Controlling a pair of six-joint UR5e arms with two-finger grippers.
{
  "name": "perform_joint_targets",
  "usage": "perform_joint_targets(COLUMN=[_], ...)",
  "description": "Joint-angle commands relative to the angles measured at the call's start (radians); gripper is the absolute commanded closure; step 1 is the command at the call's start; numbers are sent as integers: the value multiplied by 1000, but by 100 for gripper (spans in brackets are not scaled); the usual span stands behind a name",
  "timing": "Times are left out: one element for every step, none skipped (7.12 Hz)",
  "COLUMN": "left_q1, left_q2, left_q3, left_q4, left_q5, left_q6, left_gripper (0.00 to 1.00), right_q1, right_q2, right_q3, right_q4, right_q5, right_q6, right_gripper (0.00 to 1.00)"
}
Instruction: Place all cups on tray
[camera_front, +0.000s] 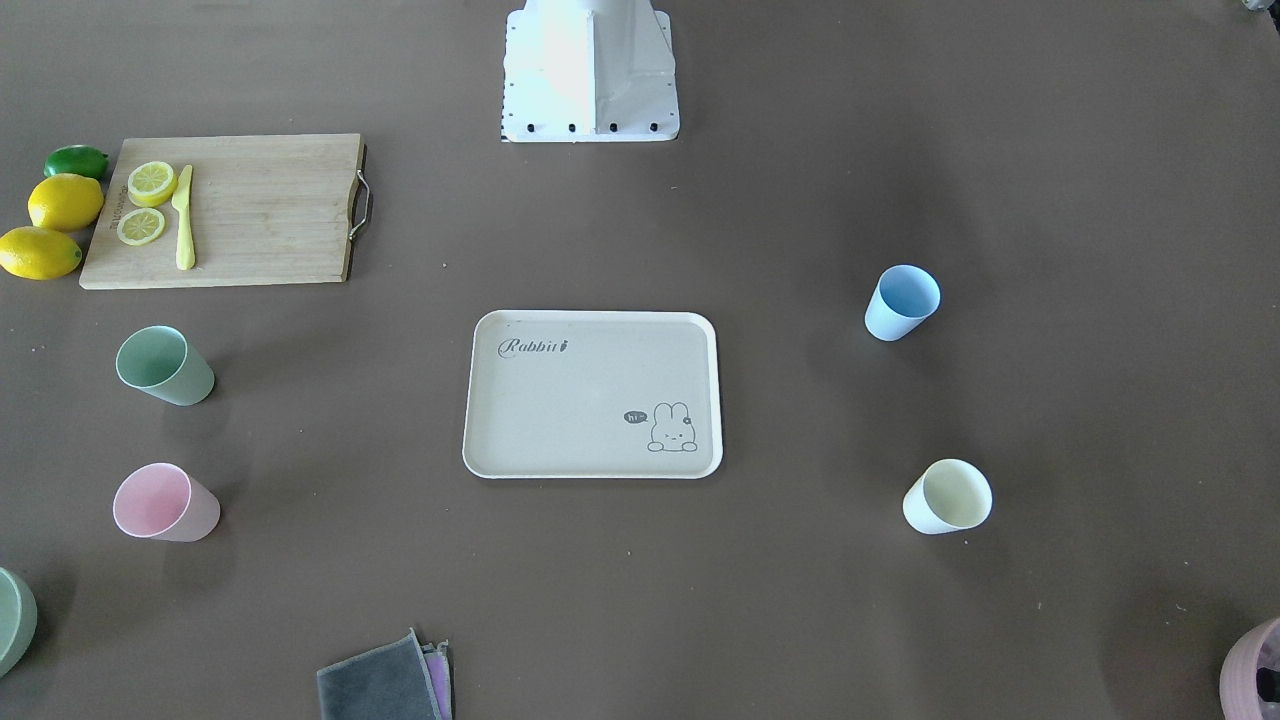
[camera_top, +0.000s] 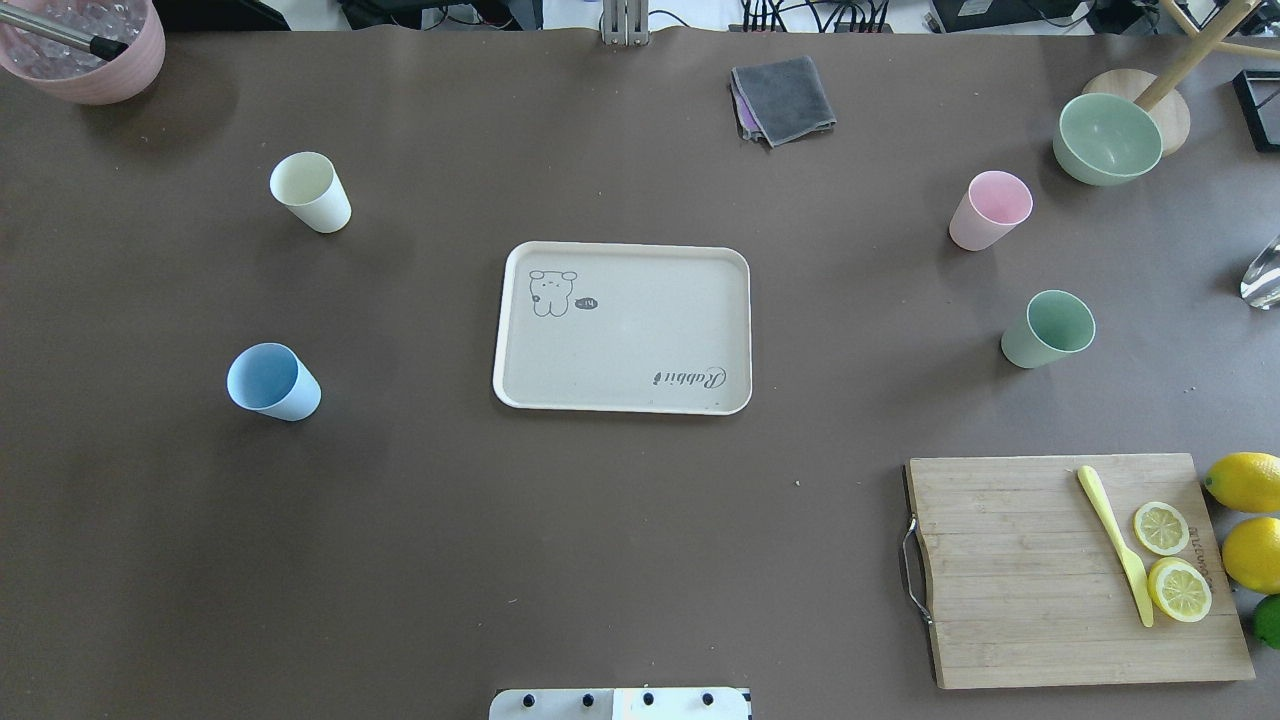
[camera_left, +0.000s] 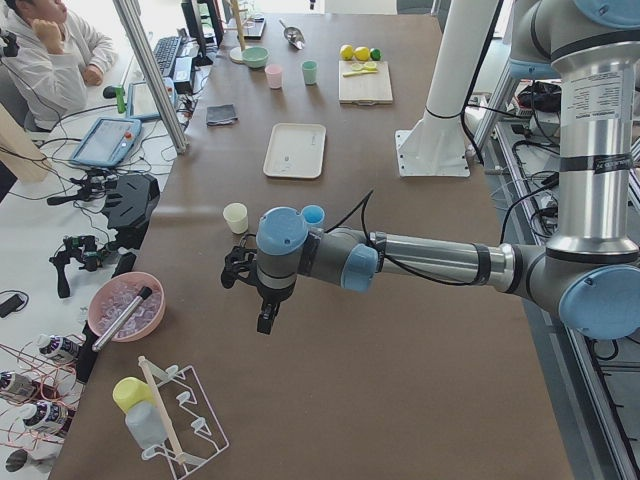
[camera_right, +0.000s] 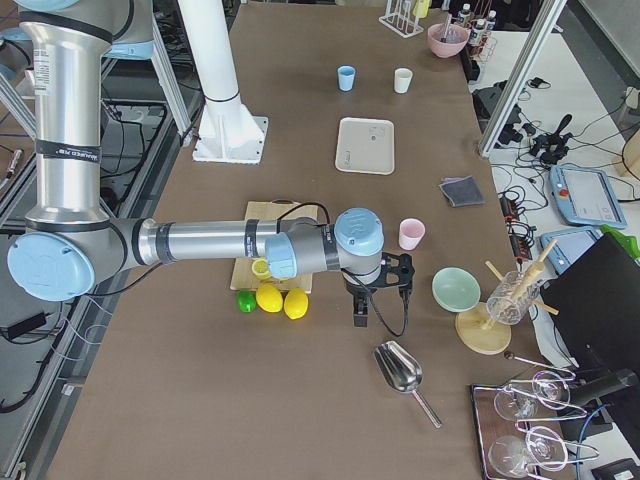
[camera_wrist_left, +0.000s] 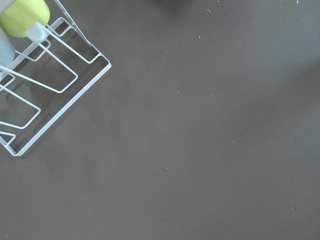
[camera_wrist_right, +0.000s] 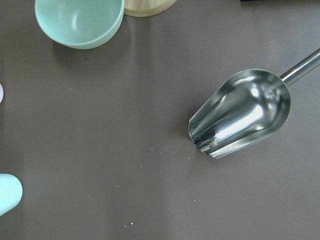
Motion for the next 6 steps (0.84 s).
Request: perform_joint_targets(left_q1=[4, 4, 4, 4, 4, 4], left_q2=[3, 4, 4, 4, 3, 3], left_q3=[1, -6, -17, -20, -23, -32], left_q4=[-11, -11, -16, -17, -19, -17], left_q5=[0, 0, -2, -2, -2, -17], left_q6=[-2, -2, -1, -2, -1, -2], left_gripper=[2, 2, 2, 2, 2, 2], right_q1=[0, -1, -1, 0, -1, 0], right_q2=[1, 1, 1, -2, -1, -21], right_q3=[15, 14, 8, 14, 15, 11], right_q4=[1, 1, 1, 1, 27, 77], right_q5=[0, 0, -2, -2, 0, 24], right_q6=[-1, 0, 2, 3, 5, 8], right_gripper=[0, 0, 0, 0, 0, 0])
